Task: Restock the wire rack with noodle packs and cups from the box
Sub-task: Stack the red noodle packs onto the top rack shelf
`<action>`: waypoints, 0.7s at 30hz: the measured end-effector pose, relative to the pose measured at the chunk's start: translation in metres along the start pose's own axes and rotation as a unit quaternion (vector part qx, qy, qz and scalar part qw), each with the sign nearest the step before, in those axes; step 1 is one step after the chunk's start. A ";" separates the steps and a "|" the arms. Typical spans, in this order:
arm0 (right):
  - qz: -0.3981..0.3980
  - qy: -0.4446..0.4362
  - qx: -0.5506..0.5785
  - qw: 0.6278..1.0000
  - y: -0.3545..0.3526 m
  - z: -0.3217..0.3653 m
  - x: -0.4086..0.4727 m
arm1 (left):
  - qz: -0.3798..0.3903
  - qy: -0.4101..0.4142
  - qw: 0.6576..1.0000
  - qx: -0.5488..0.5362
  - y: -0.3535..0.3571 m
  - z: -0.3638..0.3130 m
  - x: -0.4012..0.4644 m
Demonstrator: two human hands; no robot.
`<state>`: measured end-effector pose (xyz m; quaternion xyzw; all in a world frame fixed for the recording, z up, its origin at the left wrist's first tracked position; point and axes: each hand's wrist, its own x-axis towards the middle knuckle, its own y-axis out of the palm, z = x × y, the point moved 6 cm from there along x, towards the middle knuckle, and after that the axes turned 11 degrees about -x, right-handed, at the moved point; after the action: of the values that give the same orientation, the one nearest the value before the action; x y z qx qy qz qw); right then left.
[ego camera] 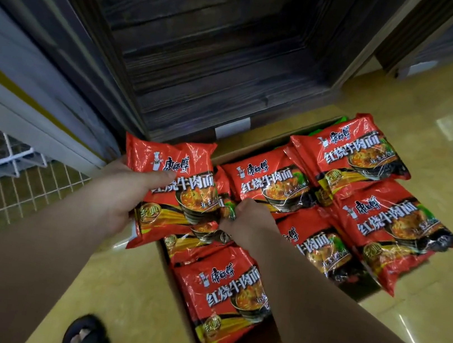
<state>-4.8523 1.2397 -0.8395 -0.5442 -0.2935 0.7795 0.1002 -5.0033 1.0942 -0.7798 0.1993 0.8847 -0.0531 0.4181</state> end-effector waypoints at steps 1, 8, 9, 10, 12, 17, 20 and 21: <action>0.005 -0.013 0.037 0.999 -0.001 -0.001 -0.002 | -0.003 0.002 1.000 0.000 0.000 -0.001 -0.002; 0.035 -0.061 0.258 0.964 -0.037 -0.020 -0.033 | 0.009 -0.001 1.000 -0.019 0.011 -0.013 -0.021; 0.033 -0.058 0.285 0.956 -0.045 -0.024 -0.036 | 0.008 0.000 1.000 -0.019 0.013 -0.016 -0.024; 0.029 -0.052 0.316 0.947 -0.054 -0.029 -0.039 | 0.007 0.003 1.000 -0.020 0.017 -0.020 -0.029; 0.019 -0.044 0.384 0.922 -0.074 -0.039 -0.049 | 0.007 0.014 1.000 -0.025 0.028 -0.028 -0.040; 0.007 -0.074 0.494 0.866 -0.133 -0.053 -0.083 | 0.044 0.047 0.998 -0.028 0.066 -0.069 -0.081; -0.001 -0.104 0.501 0.859 -0.169 -0.052 -0.104 | 0.057 0.076 0.995 -0.023 0.088 -0.106 -0.114; -0.004 -0.117 0.506 0.855 -0.182 -0.050 -0.113 | 0.064 0.084 0.994 -0.024 0.095 -0.118 -0.125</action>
<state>-4.7926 1.3510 -0.6590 -0.3224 0.1295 0.8779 0.3295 -4.9786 1.1732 -0.6015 0.2489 0.9034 0.0118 0.3490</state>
